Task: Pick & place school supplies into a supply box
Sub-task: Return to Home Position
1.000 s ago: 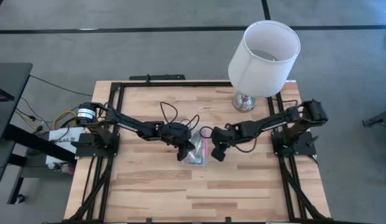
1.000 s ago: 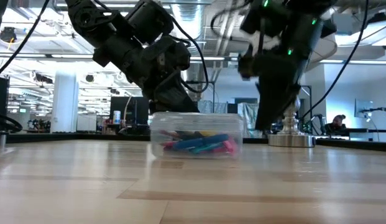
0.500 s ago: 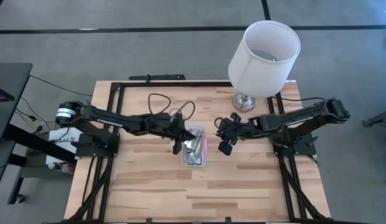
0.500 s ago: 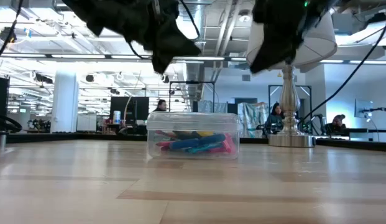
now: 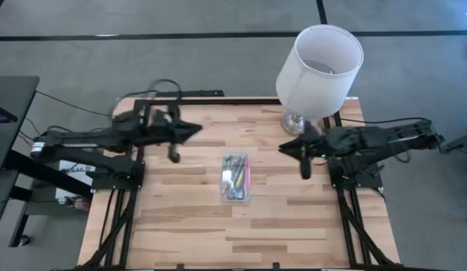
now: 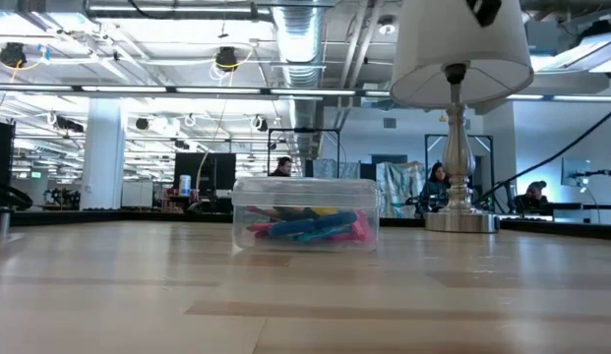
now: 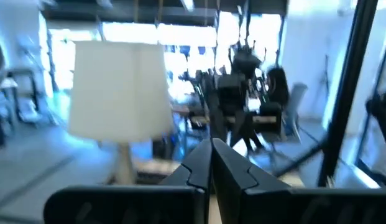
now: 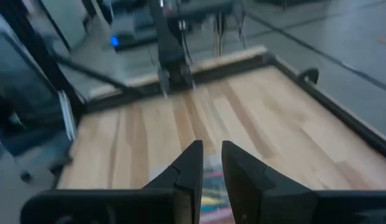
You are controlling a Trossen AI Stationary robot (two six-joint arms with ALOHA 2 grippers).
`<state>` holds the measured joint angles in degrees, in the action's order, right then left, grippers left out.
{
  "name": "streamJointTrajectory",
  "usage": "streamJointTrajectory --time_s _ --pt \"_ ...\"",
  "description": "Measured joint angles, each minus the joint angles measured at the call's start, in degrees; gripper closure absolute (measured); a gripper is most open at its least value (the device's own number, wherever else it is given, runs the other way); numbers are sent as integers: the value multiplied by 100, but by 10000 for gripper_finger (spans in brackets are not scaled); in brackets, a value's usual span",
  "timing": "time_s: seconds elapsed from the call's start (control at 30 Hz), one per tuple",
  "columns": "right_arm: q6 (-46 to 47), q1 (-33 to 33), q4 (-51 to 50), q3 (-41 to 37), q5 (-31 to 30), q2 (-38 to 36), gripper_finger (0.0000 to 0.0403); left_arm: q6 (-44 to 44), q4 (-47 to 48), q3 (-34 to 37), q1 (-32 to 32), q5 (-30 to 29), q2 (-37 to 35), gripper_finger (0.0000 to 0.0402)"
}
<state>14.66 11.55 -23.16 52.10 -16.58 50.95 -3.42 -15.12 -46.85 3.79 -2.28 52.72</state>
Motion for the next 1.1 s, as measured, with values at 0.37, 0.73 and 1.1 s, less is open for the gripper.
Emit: streamJointTrajectory --time_s 0.37,0.73,1.1 --pt "405 -267 -641 2 24 -1522 349 151 2462 -4 7 -513 -1872 395" --pt "-1661 351 -57 -437 242 -1723 349 343 3175 820 9 -616 -2558 395" --pt "-1457 157 1158 -2235 720 -3672 349 -42 2506 2216 7 -684 -4392 395"
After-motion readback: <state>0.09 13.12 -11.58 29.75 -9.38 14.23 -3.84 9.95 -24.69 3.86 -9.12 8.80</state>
